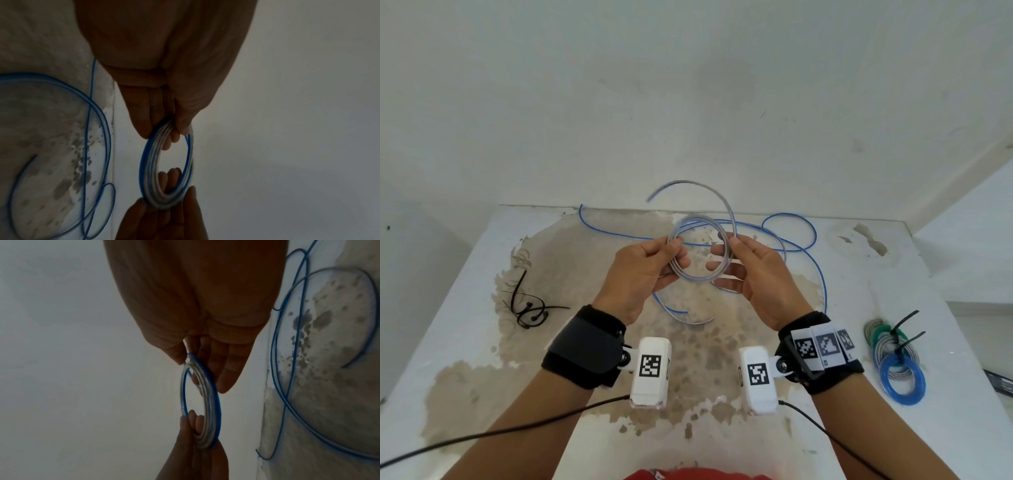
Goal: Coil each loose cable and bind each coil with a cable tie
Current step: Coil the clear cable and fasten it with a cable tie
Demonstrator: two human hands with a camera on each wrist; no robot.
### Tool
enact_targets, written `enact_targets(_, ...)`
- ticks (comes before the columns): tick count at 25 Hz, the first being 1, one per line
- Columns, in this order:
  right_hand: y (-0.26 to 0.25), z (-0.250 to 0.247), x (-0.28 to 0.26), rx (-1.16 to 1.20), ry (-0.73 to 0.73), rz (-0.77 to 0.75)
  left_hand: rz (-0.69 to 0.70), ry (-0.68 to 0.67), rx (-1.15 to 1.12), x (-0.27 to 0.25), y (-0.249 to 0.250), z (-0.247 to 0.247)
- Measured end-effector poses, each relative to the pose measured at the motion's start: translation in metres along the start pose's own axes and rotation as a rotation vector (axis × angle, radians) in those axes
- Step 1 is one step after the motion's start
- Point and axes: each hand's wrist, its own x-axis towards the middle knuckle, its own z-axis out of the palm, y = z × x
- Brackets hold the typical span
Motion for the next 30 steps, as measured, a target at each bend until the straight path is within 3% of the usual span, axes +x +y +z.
enact_targets(3, -0.003, -0.006, -0.003, -0.14, -0.024, -0.005, -0.05, -0.083, 0.054, -0.004, 0.003, 0.0)
enact_targets(8, -0.006, -0.018, -0.005, -0.224, -0.213, 0.121, -0.12, -0.195, 0.147, -0.006, 0.009, -0.007)
enact_targets(12, -0.003, -0.015, -0.007, -0.197, -0.262, 0.154, -0.155, -0.241, 0.195, -0.007, 0.009, -0.004)
enact_targets(17, 0.002, -0.013, -0.006, -0.027, -0.234, 0.124, -0.098, -0.225, 0.242, -0.008, 0.006, -0.001)
enact_targets(20, -0.004, -0.017, -0.006, -0.004, -0.232, 0.13, 0.039, -0.106, 0.485, -0.007, 0.011, -0.001)
enact_targets(23, -0.01, -0.02, -0.009, -0.034, -0.281, 0.144, 0.401, 0.105, 0.661, 0.003, 0.019, -0.007)
enact_targets(25, -0.012, -0.019, -0.011, -0.066, -0.318, 0.149, 0.534, 0.009, 0.841, 0.013, 0.024, -0.011)
enact_targets(28, -0.011, -0.019, -0.009, -0.112, -0.3, 0.146, 0.335, -0.205, 1.044, 0.024, 0.023, -0.016)
enact_targets(30, -0.01, -0.022, -0.006, -0.139, -0.25, 0.138, 0.181, -0.246, 0.913, 0.022, 0.02, -0.018)
